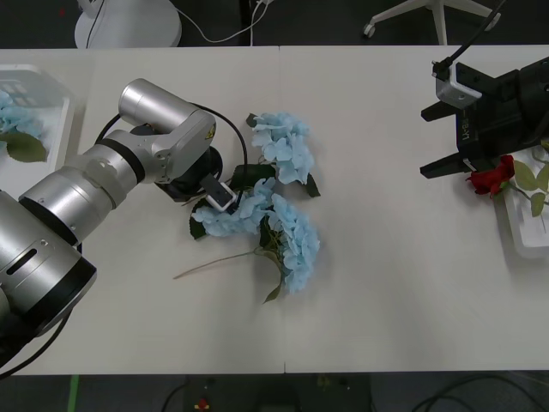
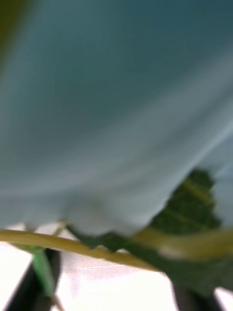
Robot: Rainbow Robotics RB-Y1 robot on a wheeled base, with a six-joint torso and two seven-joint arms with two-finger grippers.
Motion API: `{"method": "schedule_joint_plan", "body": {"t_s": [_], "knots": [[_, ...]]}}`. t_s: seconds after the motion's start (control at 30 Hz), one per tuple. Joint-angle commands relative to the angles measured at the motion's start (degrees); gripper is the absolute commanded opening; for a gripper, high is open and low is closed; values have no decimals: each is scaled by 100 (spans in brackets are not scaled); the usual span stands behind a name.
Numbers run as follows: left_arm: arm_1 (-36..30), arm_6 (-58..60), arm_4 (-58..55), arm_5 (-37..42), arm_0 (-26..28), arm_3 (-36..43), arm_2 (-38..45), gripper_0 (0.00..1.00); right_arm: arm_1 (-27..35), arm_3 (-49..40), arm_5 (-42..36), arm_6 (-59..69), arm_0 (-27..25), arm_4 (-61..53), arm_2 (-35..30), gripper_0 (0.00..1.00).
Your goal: Put the red flowers into the right box and the blue flowers into the left box
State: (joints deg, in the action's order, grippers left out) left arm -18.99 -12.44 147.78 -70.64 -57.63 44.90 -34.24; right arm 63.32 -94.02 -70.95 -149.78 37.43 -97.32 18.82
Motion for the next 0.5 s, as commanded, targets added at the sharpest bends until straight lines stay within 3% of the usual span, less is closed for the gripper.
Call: {"method": "schedule_joint_plan", "body": {"t_s": [0.03, 0.5], "knots": [[79, 260, 58, 95, -293, 10, -48, 0, 277, -134, 28, -210, 247, -59, 34, 95], [-650, 365, -892, -64, -293, 783, 409, 0, 277, -134, 28, -210, 247, -59, 34, 95]]}}
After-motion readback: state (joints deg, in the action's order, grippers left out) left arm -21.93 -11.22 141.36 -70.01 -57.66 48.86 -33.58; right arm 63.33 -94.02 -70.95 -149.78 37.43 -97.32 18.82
